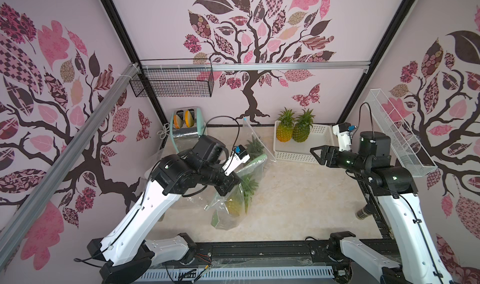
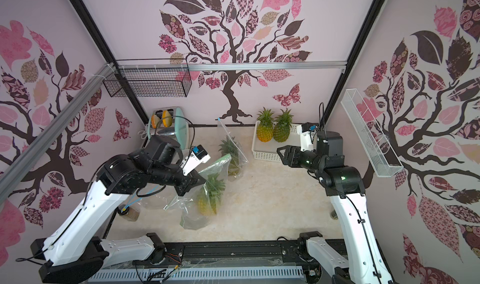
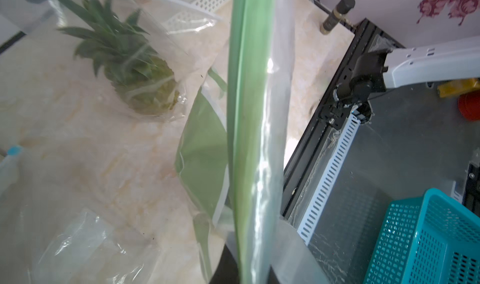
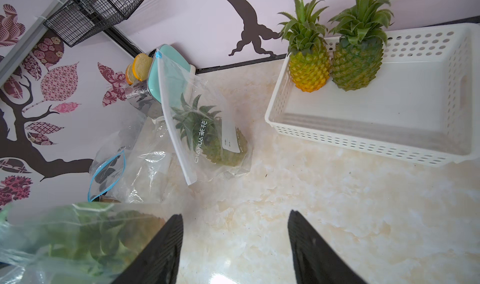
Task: Open the zip-top bag and take out the pineapple
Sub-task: Move the zipper food storage bag to the center of the board.
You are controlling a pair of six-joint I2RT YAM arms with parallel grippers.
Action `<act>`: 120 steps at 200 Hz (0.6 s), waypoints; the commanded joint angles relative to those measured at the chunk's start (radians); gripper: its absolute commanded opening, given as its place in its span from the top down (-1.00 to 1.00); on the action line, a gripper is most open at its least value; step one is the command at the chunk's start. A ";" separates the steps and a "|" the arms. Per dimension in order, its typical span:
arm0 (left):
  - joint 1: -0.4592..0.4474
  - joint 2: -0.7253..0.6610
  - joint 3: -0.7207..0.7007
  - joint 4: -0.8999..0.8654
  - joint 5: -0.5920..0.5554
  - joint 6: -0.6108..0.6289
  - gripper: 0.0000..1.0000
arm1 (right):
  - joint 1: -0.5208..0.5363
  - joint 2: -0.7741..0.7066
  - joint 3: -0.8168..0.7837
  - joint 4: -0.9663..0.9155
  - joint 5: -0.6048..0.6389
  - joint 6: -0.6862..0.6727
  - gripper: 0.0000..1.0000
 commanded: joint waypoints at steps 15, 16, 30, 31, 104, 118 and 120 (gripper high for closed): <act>-0.043 -0.024 -0.076 0.165 -0.021 0.007 1.00 | 0.005 -0.005 0.027 -0.007 0.013 -0.012 -0.32; -0.043 -0.024 -0.078 0.167 -0.019 0.007 1.00 | 0.005 -0.005 0.028 -0.009 0.014 -0.013 -0.32; -0.048 -0.009 -0.087 0.189 0.006 0.009 1.00 | 0.005 -0.005 0.032 -0.019 0.022 -0.020 -0.32; -0.049 -0.008 -0.087 0.190 0.007 0.008 1.00 | 0.005 -0.005 0.032 -0.018 0.022 -0.021 -0.32; -0.142 0.079 -0.122 0.274 0.017 0.153 1.00 | 0.005 0.007 0.040 -0.022 0.030 -0.038 -0.32; -0.165 0.077 -0.143 0.298 0.017 0.197 1.00 | 0.004 0.011 0.038 -0.021 0.030 -0.040 -0.32; -0.167 0.075 -0.149 0.303 0.017 0.202 1.00 | 0.005 0.011 0.038 -0.021 0.030 -0.039 -0.32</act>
